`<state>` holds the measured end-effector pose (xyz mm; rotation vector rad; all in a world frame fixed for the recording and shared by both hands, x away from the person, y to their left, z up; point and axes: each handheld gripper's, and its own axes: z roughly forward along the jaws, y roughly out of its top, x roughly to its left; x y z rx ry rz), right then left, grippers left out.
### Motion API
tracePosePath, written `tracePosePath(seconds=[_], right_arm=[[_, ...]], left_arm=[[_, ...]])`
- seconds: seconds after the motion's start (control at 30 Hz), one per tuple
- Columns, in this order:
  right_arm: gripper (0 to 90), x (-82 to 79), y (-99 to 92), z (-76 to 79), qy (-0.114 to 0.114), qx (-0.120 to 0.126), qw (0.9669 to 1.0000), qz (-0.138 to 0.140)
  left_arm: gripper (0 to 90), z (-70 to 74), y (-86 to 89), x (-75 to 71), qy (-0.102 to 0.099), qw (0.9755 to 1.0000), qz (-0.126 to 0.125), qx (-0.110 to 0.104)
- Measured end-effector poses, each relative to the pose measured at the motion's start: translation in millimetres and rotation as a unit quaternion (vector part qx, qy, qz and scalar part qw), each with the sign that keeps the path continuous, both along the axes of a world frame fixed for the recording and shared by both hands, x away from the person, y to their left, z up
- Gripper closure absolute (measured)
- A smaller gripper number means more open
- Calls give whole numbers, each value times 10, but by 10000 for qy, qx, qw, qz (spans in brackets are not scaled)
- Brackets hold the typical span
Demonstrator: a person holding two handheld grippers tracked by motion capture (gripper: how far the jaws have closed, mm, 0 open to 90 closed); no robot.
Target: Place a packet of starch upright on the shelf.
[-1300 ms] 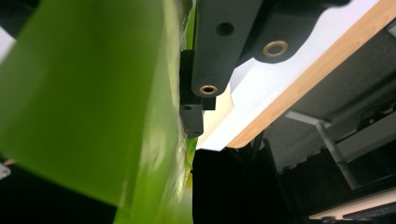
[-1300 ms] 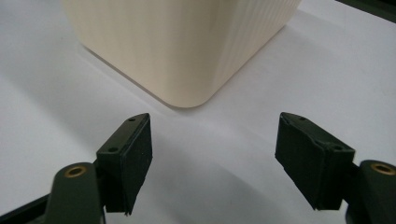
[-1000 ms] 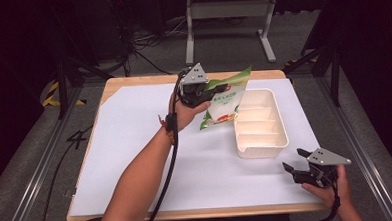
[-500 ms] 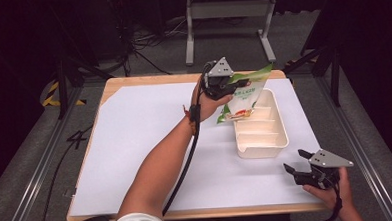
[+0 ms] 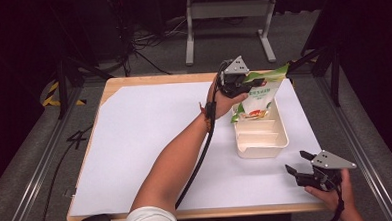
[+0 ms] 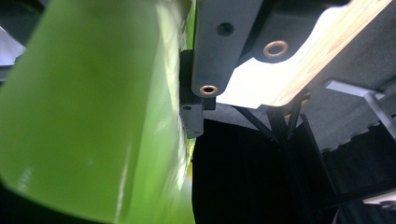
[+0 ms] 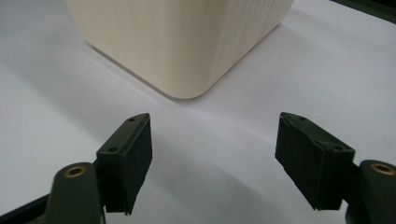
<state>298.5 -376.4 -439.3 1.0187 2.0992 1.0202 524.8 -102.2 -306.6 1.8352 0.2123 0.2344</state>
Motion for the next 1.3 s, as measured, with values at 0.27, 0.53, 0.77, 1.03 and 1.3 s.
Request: tracePosePath(seconds=[0.27,0.53,0.77,1.03,1.3], right_arm=[[269,-1,0,-1,1,3,10000,4],[267,-1,8,0,3,3,10000,17],[265,1,16,-3,6,-29,10000,-2],[264,9,7,-4,16,-33,10000,-56],[264,12,3,-2,-13,-35,9999,-116]], left_arm=[[897,-86,-117,14,131,9996,-121,-205],[895,-179,-83,-12,117,9997,-179,-91],[894,-193,10,-20,173,9998,-65,-35],[894,-184,8,14,105,9997,84,218],[893,-292,19,55,277,9989,168,337]])
